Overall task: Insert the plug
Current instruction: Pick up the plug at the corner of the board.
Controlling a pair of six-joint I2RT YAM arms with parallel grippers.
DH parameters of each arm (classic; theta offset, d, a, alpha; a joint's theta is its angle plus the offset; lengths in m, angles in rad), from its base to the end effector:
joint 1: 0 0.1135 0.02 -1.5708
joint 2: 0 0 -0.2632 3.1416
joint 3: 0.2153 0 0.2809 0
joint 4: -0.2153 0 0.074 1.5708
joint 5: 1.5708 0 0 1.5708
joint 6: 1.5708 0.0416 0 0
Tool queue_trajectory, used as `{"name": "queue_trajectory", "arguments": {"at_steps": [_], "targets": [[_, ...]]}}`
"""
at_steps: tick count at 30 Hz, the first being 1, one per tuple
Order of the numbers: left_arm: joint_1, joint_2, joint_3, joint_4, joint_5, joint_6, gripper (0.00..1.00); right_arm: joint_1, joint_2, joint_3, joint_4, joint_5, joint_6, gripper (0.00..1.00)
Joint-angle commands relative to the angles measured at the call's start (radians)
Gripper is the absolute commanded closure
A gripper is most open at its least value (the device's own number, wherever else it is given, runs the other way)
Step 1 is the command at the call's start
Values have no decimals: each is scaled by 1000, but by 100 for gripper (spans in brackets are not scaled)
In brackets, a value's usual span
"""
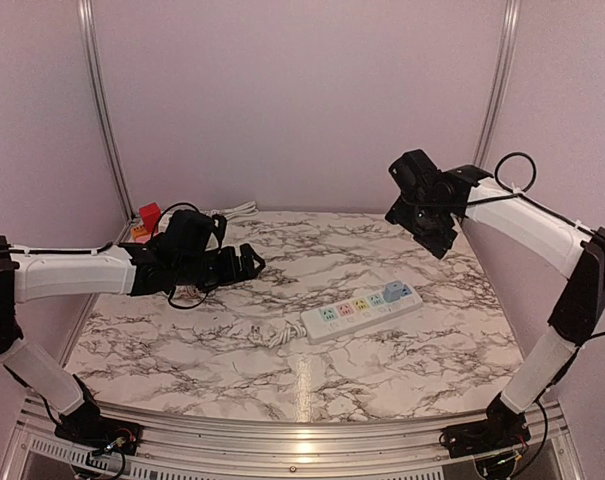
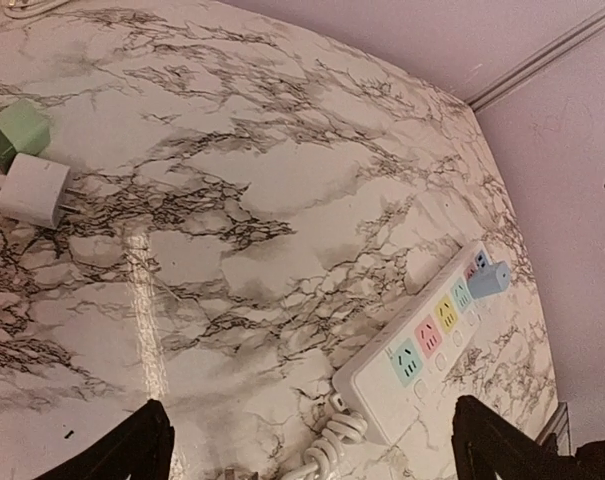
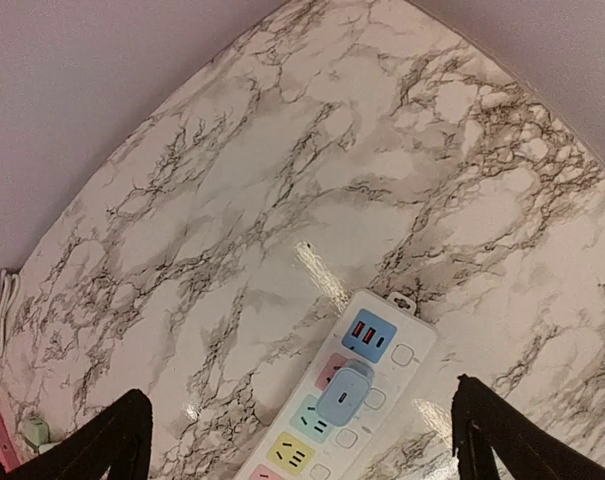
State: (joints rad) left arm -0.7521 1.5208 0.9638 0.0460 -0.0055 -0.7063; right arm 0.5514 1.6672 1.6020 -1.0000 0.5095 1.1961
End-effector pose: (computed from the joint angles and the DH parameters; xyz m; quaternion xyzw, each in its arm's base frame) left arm 0.2721 -0.2542 0.2257 0.0184 0.8627 -0.3350 0.3785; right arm 0.3313 0.1800 0.3210 0.3566 0.8687 0.0289 0.3425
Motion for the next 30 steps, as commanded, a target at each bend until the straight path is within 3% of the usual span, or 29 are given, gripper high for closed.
{"name": "queue_trajectory", "arguments": {"at_steps": [1, 7, 12, 22, 30], "targets": [[87, -16, 38, -108, -107, 40, 1, 61, -82, -95, 187, 80, -211, 1], [140, 35, 45, -117, -231, 149, 1, 125, -164, -163, 251, 111, -361, 2], [178, 100, 77, -115, -254, 184, 1, 140, -255, -260, 315, 106, -423, 2], [246, 264, 174, -124, -184, 136, 1, 140, -383, -357, 370, 108, -437, 2], [276, 420, 313, -182, -126, 60, 1, 140, -393, -395, 388, 95, -431, 2]]}}
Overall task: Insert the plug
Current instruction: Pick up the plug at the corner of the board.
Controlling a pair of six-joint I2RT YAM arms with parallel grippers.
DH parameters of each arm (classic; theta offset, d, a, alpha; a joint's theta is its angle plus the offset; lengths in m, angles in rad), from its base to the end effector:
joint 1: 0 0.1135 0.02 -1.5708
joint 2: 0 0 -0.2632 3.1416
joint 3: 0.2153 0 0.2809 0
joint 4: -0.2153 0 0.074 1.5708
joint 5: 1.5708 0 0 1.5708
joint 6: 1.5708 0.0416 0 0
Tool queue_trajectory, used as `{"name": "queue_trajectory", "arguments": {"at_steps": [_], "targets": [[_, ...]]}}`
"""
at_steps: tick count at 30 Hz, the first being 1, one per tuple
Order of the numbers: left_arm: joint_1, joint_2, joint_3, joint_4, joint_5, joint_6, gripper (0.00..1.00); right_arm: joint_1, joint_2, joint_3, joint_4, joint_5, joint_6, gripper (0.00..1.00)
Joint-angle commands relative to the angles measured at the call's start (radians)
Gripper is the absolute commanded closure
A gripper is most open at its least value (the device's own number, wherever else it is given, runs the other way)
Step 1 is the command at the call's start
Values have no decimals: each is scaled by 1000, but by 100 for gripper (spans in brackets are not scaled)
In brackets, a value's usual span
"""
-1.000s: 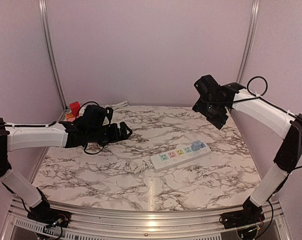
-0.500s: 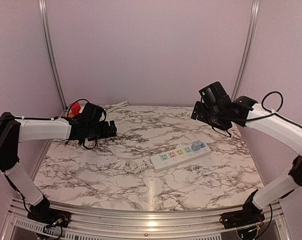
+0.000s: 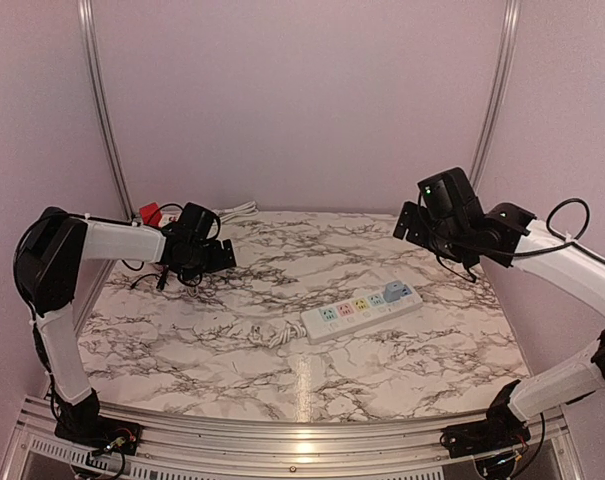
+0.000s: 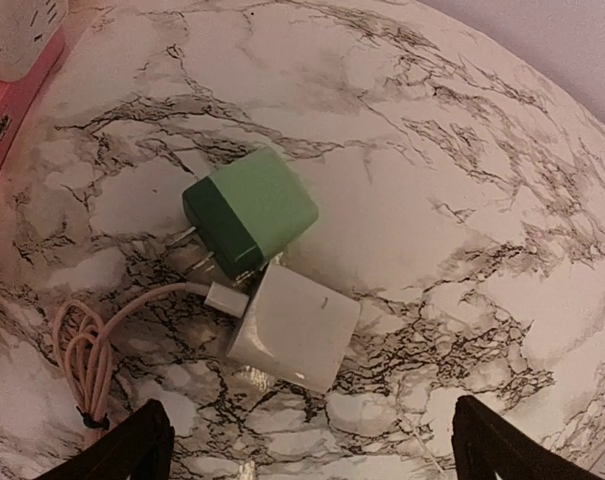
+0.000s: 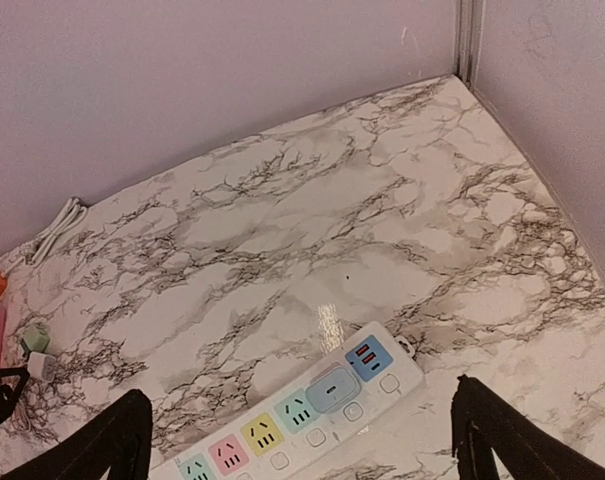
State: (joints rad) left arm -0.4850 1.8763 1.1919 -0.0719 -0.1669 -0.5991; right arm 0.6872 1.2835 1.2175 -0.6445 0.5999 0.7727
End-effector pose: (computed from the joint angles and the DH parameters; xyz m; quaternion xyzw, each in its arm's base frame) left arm 0.3866 -0.1959 0.1586 -0.0851 0.9116 -0.1381 0.3776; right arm 0.2509 0.1755 0.3370 0.1602 0.8623 0.0655 0.4760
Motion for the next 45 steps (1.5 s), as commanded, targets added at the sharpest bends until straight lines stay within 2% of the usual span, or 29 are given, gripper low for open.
{"name": "queue_trajectory", "arguments": {"at_steps": [1, 13, 35, 45], "targets": [[9, 84, 108, -83, 36, -55, 1, 5, -7, -13, 36, 3, -6, 2], [29, 260, 376, -391, 14, -191, 1, 5, -1, -27, 24, 7, 14, 3], [83, 303, 393, -404, 104, -232, 1, 5, -15, -32, 20, -4, 17, 5], [82, 334, 426, -465, 58, -220, 8, 5, -18, -39, 24, 8, 23, 5]]}}
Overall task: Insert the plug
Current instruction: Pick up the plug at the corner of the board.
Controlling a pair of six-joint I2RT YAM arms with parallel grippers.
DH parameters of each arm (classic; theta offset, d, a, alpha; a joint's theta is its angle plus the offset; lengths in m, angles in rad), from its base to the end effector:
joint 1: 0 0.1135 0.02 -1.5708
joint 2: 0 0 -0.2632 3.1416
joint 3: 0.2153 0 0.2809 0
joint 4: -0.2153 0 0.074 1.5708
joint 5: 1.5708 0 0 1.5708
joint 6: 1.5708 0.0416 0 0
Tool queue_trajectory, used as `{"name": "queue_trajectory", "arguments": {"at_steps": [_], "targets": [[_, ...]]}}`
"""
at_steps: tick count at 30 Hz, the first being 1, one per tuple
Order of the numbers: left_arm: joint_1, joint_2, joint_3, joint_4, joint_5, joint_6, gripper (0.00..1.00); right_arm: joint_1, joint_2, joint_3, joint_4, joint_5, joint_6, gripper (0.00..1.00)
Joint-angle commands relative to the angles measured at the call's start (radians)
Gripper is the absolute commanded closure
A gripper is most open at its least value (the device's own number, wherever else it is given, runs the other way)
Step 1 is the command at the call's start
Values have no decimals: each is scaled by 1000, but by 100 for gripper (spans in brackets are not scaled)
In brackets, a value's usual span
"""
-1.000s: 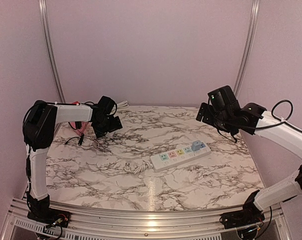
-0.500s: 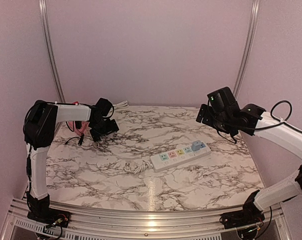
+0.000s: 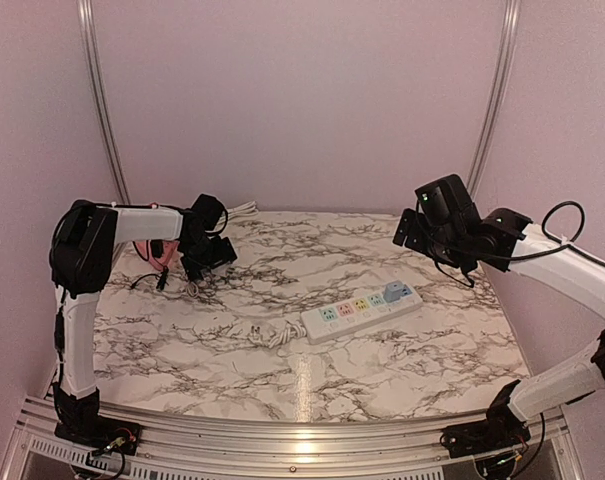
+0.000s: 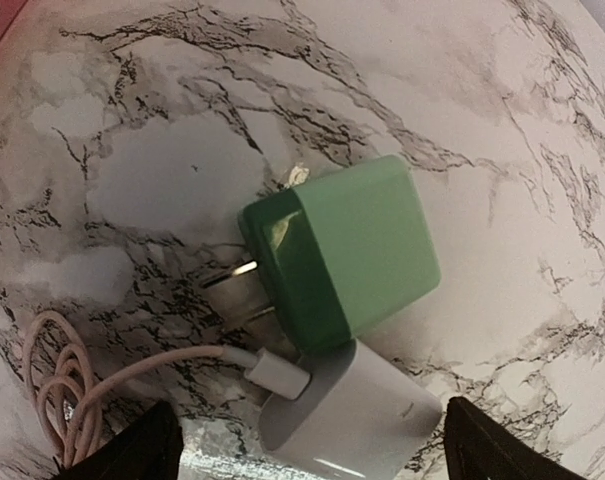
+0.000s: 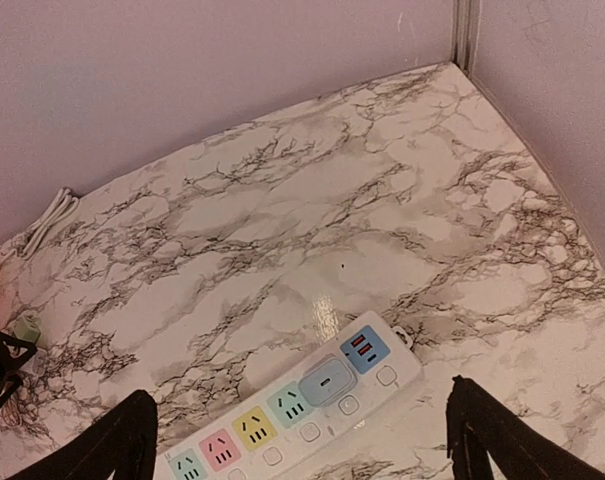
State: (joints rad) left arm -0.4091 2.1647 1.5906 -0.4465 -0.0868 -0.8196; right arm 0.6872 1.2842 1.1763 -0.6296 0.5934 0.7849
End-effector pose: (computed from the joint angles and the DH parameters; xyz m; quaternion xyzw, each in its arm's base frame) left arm 0.4516 -0.1919 0.1346 -0.2075 0.9389 -0.1223 0.2458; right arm 0.2507 0.1756 0.3231 0.1609 0.8677 0.0617 0.4663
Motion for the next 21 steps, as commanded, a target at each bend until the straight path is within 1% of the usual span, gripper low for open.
{"name": "queue_trajectory", "arguments": {"at_steps": [1, 6, 10, 17, 20, 21], "targets": [[6, 54, 41, -107, -30, 1, 8, 6, -19, 0, 11, 14, 13, 5], [4, 84, 71, -140, -20, 10, 13, 5, -19, -19, 27, 9, 26, 6], [4, 75, 48, -143, -9, 32, 16, 5, -20, -23, 26, 7, 30, 6], [2, -52, -103, -122, -10, 46, 21, 6, -32, -47, 29, 14, 45, 6], [1, -102, -165, -104, -17, 56, 22, 5, -37, -61, 39, 11, 51, 6], [1, -115, -184, -95, -18, 60, 23, 5, -38, -66, 42, 11, 53, 6]]}}
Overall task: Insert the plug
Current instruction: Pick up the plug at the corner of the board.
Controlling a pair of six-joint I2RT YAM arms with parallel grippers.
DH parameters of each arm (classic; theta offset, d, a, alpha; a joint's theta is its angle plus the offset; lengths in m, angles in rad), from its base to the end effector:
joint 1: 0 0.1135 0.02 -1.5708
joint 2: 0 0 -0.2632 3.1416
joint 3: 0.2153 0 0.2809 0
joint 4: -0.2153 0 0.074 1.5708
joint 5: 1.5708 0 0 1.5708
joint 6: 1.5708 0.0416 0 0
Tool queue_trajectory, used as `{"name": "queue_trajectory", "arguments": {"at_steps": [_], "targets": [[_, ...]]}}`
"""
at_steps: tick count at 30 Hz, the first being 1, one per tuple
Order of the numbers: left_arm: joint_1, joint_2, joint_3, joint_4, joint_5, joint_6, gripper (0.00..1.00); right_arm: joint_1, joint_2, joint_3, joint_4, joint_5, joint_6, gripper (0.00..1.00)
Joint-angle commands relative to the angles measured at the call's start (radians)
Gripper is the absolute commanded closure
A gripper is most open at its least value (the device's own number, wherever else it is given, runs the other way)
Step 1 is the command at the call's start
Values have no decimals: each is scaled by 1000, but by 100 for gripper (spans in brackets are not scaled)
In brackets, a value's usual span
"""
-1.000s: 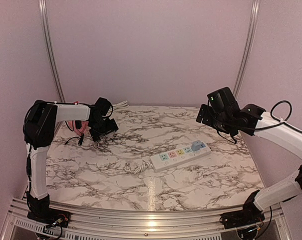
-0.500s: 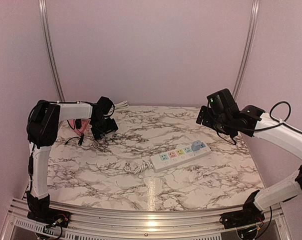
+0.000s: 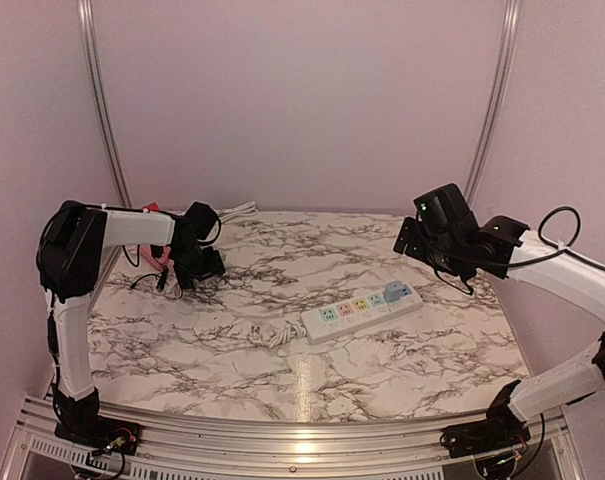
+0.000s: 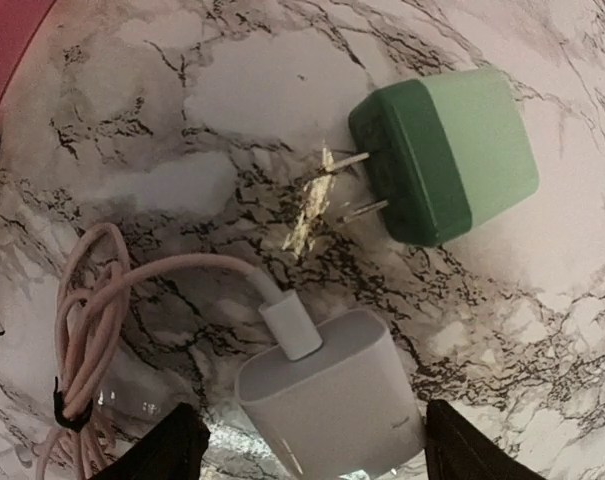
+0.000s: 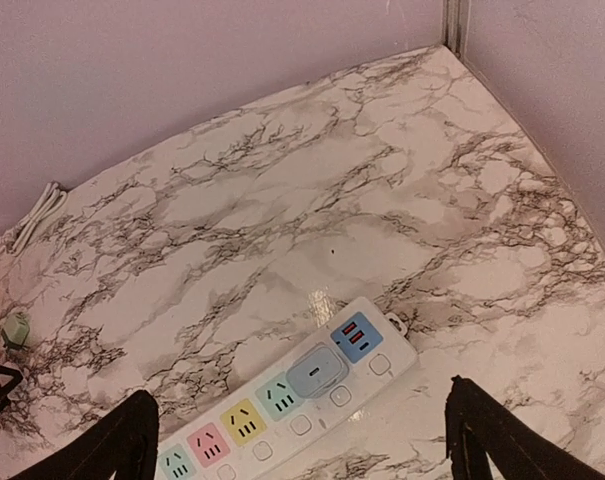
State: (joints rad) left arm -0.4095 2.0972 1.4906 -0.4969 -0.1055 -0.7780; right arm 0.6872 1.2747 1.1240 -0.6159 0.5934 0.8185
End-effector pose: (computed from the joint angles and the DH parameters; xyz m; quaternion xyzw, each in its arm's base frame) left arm 0.4273 -0.1807 0.1309 -0.1900 0.9528 -0.0868 0.2203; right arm 0.2479 0.1734 0.3081 0.1719 0.8706 0.0595 0.4571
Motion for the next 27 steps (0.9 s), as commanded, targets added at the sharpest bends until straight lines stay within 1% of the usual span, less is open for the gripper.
{"name": "queue_trajectory", "arguments": {"at_steps": [1, 2, 4, 8, 10, 12, 13, 14, 16, 18, 23, 27], "targets": [[1, -56, -98, -38, -4, 20, 25, 5, -29, -17, 30, 10, 21, 6], [1, -62, -108, -32, -7, 22, 26, 5, -29, -19, 31, 10, 23, 6], [2, -67, -122, -21, 0, 29, 32, 6, -31, -22, 32, 6, 24, 6], [2, -63, -127, -10, -8, 35, 34, 5, -37, -22, 27, 3, 29, 7], [2, -59, -130, -7, -13, 41, 39, 5, -43, -26, 26, 2, 31, 7], [2, -56, -137, 5, -11, 49, 50, 5, -50, -34, 30, -2, 31, 7], [2, -57, -144, 14, -7, 50, 57, 5, -53, -37, 34, -9, 30, 7], [1, -58, -151, 25, 0, 50, 66, 5, -54, -41, 39, -14, 24, 7], [-1, -65, -168, 47, 14, 49, 77, 5, -55, -49, 55, -28, 13, 7], [-6, -77, -177, 67, 25, 52, 80, 7, -54, -58, 78, -49, -4, 7], [-48, -124, -183, 115, 59, 96, 100, 12, -54, -75, 147, -110, -42, 7], [-102, -207, -212, 196, 63, 145, 100, 75, -47, -74, 223, -100, -102, 7]]}}
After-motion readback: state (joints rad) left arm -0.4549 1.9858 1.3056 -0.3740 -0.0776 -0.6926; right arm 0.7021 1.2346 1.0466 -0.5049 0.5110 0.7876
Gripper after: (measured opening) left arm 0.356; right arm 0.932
